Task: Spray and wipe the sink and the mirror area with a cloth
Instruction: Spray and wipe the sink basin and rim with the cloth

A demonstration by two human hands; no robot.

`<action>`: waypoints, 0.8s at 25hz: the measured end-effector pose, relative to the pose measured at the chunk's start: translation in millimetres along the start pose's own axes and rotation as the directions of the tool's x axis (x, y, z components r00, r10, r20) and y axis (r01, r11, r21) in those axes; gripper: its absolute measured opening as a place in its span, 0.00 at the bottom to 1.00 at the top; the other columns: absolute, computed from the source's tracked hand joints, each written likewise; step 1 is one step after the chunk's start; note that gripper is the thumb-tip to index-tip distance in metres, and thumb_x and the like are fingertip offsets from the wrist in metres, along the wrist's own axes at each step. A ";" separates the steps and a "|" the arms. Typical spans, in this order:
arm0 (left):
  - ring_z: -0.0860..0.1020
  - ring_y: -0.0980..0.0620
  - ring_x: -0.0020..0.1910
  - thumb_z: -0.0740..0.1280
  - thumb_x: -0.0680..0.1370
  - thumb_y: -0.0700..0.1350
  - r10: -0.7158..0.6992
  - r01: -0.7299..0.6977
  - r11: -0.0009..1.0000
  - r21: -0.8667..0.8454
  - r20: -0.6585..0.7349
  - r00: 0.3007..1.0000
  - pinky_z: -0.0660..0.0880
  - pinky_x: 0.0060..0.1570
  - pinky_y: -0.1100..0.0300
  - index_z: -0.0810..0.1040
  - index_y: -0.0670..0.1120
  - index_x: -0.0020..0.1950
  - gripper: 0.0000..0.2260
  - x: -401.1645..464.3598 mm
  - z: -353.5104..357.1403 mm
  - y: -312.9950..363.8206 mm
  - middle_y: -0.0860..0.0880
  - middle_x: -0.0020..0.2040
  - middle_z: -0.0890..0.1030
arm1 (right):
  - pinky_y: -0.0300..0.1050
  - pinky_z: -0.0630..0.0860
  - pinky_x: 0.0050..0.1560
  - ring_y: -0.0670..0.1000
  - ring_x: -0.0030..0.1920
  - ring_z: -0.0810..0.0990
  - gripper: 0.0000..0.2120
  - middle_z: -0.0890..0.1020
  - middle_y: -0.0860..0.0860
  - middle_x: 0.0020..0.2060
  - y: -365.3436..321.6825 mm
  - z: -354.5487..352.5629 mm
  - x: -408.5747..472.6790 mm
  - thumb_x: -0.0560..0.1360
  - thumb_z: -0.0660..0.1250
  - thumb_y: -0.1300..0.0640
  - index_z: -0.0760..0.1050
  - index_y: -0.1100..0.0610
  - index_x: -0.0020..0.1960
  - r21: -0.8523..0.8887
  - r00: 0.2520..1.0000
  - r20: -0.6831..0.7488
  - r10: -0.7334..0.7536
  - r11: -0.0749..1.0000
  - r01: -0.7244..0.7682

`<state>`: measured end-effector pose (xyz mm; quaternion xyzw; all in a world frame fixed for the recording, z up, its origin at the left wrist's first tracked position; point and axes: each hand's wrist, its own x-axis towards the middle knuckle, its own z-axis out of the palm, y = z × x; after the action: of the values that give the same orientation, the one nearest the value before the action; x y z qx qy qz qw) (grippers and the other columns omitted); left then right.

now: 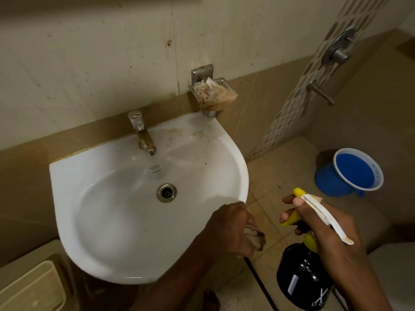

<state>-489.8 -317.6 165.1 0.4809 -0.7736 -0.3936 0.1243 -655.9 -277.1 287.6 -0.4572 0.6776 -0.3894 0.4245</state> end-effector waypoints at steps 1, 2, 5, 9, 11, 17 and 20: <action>0.80 0.51 0.50 0.76 0.65 0.49 0.022 -0.022 1.000 0.007 0.051 0.998 0.78 0.53 0.61 0.83 0.46 0.55 0.20 -13.2 0.0 -8.5 0.51 0.51 0.81 | 0.46 0.79 0.40 0.45 0.37 0.85 0.17 0.89 0.52 0.37 0.4 -0.3 -0.7 0.72 0.65 0.41 0.88 0.48 0.46 -0.016 1.000 -0.002 -0.007 1.000 0.007; 0.80 0.51 0.49 0.75 0.65 0.51 0.031 -0.033 0.999 0.016 0.097 0.995 0.77 0.52 0.61 0.83 0.46 0.55 0.20 -27.8 -1.2 -16.8 0.50 0.50 0.81 | 0.45 0.78 0.40 0.44 0.36 0.84 0.16 0.89 0.52 0.37 0.0 0.6 -2.1 0.74 0.65 0.43 0.87 0.49 0.47 -0.030 1.000 0.000 -0.012 0.999 0.012; 0.80 0.49 0.49 0.72 0.63 0.58 -0.026 0.023 1.000 0.019 0.188 0.982 0.78 0.53 0.54 0.80 0.43 0.55 0.27 -73.9 -12.5 -38.9 0.47 0.50 0.82 | 0.46 0.75 0.40 0.41 0.35 0.83 0.11 0.89 0.50 0.37 -2.4 6.9 -6.6 0.80 0.65 0.50 0.86 0.50 0.48 -0.052 0.999 0.011 -0.030 0.998 0.030; 0.81 0.53 0.46 0.73 0.60 0.58 -0.047 0.091 0.982 -0.167 0.251 0.967 0.78 0.47 0.56 0.82 0.46 0.49 0.23 -130.5 -60.0 -71.0 0.50 0.48 0.83 | 0.46 0.76 0.41 0.43 0.34 0.83 0.11 0.89 0.50 0.38 -3.4 22.2 -13.1 0.82 0.65 0.53 0.86 0.50 0.48 -0.052 0.998 0.049 -0.044 0.998 0.047; 0.84 0.52 0.46 0.77 0.63 0.48 -0.126 0.161 0.924 -0.345 0.123 0.984 0.80 0.45 0.57 0.84 0.47 0.48 0.16 -141.3 -93.1 -97.8 0.52 0.46 0.85 | 0.45 0.76 0.41 0.43 0.34 0.83 0.11 0.89 0.51 0.38 -4.6 32.2 -15.7 0.82 0.65 0.53 0.86 0.51 0.48 -0.042 0.995 0.077 -0.058 0.997 0.061; 0.82 0.65 0.39 0.80 0.65 0.48 -0.491 0.372 0.844 -0.385 -0.277 0.826 0.76 0.38 0.71 0.84 0.64 0.38 0.11 -118.3 -120.1 -183.6 0.63 0.34 0.84 | 0.37 0.81 0.38 0.45 0.36 0.85 0.15 0.89 0.53 0.38 -7.4 53.1 -24.0 0.75 0.65 0.45 0.87 0.52 0.50 0.029 0.983 0.160 -0.094 0.995 0.090; 0.82 0.55 0.45 0.78 0.60 0.59 -0.594 0.551 0.803 -0.226 -0.225 0.773 0.77 0.42 0.63 0.83 0.54 0.43 0.16 -101.7 -79.1 -198.5 0.57 0.41 0.83 | 0.32 0.79 0.36 0.42 0.35 0.84 0.16 0.88 0.52 0.37 -7.6 52.4 -26.2 0.75 0.65 0.45 0.87 0.53 0.49 0.041 0.983 0.166 -0.081 0.996 0.075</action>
<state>-264.8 -315.9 91.6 0.7346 -0.5324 -0.3954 0.1433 -599.1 -261.6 282.6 -0.5069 0.6141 -0.3776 0.4725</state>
